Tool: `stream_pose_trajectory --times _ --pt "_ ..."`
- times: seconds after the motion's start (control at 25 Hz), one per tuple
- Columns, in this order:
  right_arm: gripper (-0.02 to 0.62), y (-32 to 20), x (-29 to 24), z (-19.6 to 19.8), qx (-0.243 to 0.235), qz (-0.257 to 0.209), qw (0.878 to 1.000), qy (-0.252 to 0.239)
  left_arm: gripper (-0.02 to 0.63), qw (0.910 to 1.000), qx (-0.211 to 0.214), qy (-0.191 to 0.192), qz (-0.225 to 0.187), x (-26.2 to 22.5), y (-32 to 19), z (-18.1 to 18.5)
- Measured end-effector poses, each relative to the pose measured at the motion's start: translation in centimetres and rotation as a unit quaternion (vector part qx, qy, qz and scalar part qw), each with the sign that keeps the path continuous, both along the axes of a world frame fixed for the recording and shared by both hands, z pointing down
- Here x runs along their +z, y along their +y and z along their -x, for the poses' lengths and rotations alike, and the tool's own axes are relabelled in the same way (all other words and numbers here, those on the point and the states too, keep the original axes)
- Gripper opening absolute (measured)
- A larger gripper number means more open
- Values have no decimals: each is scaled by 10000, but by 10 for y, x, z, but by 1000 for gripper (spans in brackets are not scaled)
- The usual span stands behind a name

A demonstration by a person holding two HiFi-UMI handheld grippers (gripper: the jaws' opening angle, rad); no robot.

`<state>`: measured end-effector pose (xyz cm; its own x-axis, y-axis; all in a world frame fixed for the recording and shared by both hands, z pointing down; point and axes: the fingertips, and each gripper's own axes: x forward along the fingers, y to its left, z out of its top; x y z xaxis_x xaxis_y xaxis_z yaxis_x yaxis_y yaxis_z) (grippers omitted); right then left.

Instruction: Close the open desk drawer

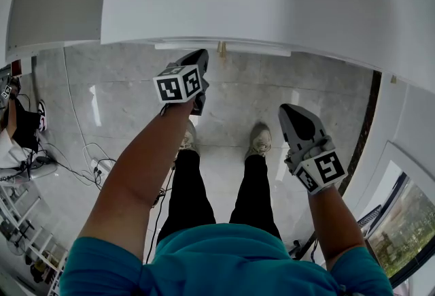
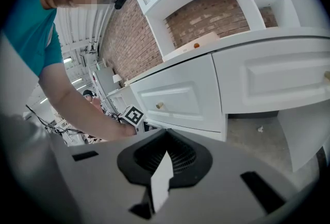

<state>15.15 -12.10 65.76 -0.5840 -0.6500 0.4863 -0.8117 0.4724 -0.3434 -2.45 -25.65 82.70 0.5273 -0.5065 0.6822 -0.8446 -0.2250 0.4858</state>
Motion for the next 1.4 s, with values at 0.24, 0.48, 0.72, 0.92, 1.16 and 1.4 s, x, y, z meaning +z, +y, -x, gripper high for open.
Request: stream_pose_trajectory --times 0.24,0.48,0.72,0.92,1.16,1.4 --pt "21 2 3 -2 -21 18 10000 -3 14 9999 -124 12 -34 -2 -15 -2" --pt "21 3 2 -2 -32 38 10000 5 14 9998 -187 49 7 -3 -17 -2" --pt "21 8 0 1 -47 29 10000 17 14 9998 -209 65 23 -3 -17 -2" --pt "21 10 -1 1 -43 -17 10000 21 14 9998 -208 29 -61 -2 -18 -3" --pt "21 16 -6 7 -35 -10 10000 49 14 9999 50 19 -120 -14 1 -14" --pt "21 15 -23 10 -10 -142 9999 90 14 9995 184 165 -203 -40 41 -14"
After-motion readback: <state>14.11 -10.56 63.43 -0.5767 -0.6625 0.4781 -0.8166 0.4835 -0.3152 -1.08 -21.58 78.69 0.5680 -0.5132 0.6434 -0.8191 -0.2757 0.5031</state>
